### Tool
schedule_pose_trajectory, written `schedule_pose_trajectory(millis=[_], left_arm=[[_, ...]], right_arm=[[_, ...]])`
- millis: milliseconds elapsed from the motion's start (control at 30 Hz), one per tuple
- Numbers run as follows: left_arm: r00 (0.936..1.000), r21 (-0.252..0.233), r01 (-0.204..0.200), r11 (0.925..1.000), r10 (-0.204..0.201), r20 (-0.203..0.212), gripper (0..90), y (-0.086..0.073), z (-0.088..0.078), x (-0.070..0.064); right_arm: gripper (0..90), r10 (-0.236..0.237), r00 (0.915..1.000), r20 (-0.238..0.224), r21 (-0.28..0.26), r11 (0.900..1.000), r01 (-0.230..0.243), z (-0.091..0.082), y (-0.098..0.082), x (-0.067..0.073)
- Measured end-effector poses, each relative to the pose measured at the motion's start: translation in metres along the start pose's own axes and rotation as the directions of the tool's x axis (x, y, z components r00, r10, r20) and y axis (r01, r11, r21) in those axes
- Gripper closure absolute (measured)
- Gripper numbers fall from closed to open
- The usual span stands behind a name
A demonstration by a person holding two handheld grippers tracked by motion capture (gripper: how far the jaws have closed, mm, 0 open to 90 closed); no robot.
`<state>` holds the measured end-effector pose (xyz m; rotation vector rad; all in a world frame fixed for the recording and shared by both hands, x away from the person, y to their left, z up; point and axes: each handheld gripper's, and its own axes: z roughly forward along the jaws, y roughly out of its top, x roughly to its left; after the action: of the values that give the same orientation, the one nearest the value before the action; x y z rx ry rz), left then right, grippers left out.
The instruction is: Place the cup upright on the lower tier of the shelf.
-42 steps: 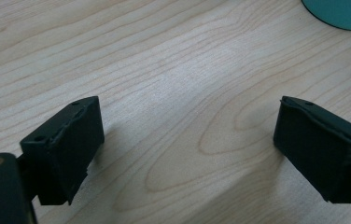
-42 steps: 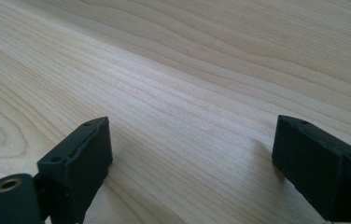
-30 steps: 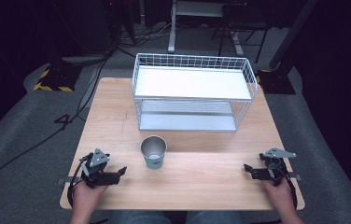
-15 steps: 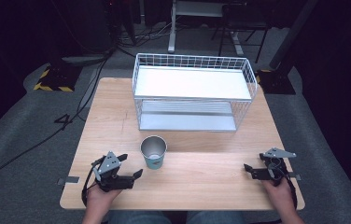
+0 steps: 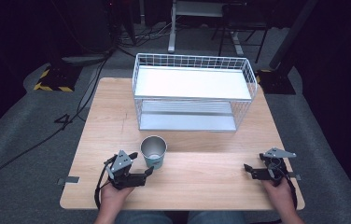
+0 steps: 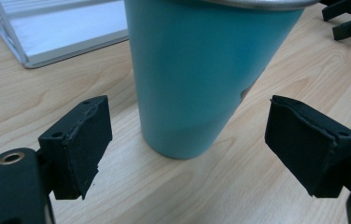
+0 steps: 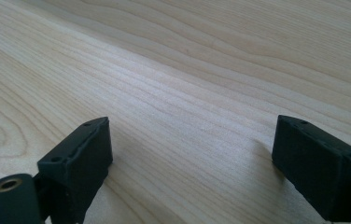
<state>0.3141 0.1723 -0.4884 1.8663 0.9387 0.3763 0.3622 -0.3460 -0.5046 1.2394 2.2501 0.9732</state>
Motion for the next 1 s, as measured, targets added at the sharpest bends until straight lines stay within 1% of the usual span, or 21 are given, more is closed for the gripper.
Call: schedule_pose_trajectory(millis=[67,133,200,233,267,300,333,367,433,500,567,600,633,667,733,767,800,867,900,933,1000], left_arm=[[1.0,-0.001,-0.003,1.0,0.003,-0.009,15.7,0.001,0.007,-0.002],[1.0,0.002,-0.003,1.0,0.003,-0.01,15.7,0.001,0.009,-0.003],[0.9999,0.002,-0.003,1.0,0.003,-0.013,15.6,0.002,0.015,-0.005],[0.9998,0.0,0.008,1.0,-0.008,-0.017,15.6,0.002,0.02,-0.005],[0.9998,0.0,0.008,1.0,-0.008,-0.017,15.6,0.002,0.02,-0.005],[0.9989,0.002,0.035,0.9994,-0.035,-0.032,15.5,0.003,0.027,-0.004],[0.9989,0.002,0.035,0.9994,-0.035,-0.032,14.9,0.003,0.027,-0.004],[0.998,0.003,0.06,0.9982,-0.059,-0.022,14.8,0.004,0.031,-0.003],[0.9976,0.003,0.064,0.998,-0.063,-0.029,14.5,0.005,0.033,-0.003],[0.9979,0.01,0.055,0.9984,-0.055,-0.036,14.9,0.006,0.035,-0.003],[0.9976,0.013,0.058,0.9982,-0.057,-0.039,15.2,0.007,0.037,-0.005],[0.9981,0.022,0.047,0.9987,-0.046,-0.041,15.3,0.007,0.037,-0.004],[0.9981,0.022,0.047,0.9987,-0.046,-0.041,15.4,0.007,0.037,-0.004],[0.9979,0.044,0.043,0.9981,-0.041,-0.05,15.5,0.009,0.04,-0.006],[0.9985,0.057,0.023,0.9981,-0.02,-0.051,15.7,0.01,0.041,-0.007],[0.9985,0.057,0.023,0.9981,-0.02,-0.051,15.9,0.01,0.041,-0.007],[0.9984,0.07,0.015,0.9974,-0.011,-0.056,16.1,0.011,0.044,-0.008],[0.9982,0.074,0.015,0.9972,-0.011,-0.06,16.8,0.011,0.045,-0.009],[0.9979,0.071,0.009,0.9974,-0.004,-0.065,19.6,0.011,0.045,-0.008],[0.9981,0.071,0.013,0.9974,-0.009,-0.06,21.3,0.011,0.045,-0.008],[0.9977,0.071,0.008,0.9974,-0.003,-0.068,21.7,0.011,0.045,-0.009]], right_arm=[[12.5,-0.001,1.0,-0.001,0.0,1.0,0.001,0.0,0.0,0.0],[12.5,0.0,1.0,0.0,0.0,1.0,0.0,0.0,0.0,0.0],[12.5,-0.001,1.0,-0.001,0.001,1.0,0.001,0.0,0.0,0.0],[12.5,-0.001,1.0,0.0,0.0,1.0,0.001,0.0,0.0,0.0],[12.5,-0.001,1.0,0.0,0.0,1.0,0.001,0.0,0.0,0.0],[12.5,0.0,1.0,0.0,0.0,1.0,0.0,0.0,0.0,0.0],[12.5,0.0,1.0,0.0,0.0,1.0,0.0,0.0,0.0,0.0],[12.5,0.0,1.0,0.0,0.0,1.0,0.0,0.0,0.0,0.0],[12.5,0.0,1.0,0.0,0.0,1.0,0.0,0.0,0.0,0.0],[12.5,0.0,1.0,0.0,0.0,1.0,0.0,0.0,0.0,0.0],[12.5,0.0,1.0,0.0,0.0,1.0,0.0,0.0,0.0,0.0],[12.5,0.0,1.0,0.0,0.0,1.0,0.0,0.0,0.0,0.0],[12.5,-0.001,1.0,-0.001,0.001,1.0,0.001,0.0,0.0,0.0],[12.5,-0.001,1.0,-0.001,0.001,1.0,0.001,0.0,0.0,0.0],[12.5,-0.001,1.0,-0.001,0.001,1.0,0.001,0.0,0.0,0.0],[12.5,-0.001,1.0,-0.001,0.001,1.0,0.001,0.0,0.0,0.0],[12.5,0.0,1.0,0.001,0.0,1.0,0.0,0.0,0.0,0.0],[12.5,-0.001,1.0,-0.001,0.001,1.0,0.001,0.0,0.0,0.0],[12.5,-0.001,1.0,0.0,0.001,1.0,0.001,0.0,0.0,0.0],[12.5,0.0,1.0,0.001,0.0,1.0,0.0,0.0,0.0,0.0],[12.5,-0.001,1.0,0.0,0.001,1.0,0.001,0.0,0.0,0.0]])
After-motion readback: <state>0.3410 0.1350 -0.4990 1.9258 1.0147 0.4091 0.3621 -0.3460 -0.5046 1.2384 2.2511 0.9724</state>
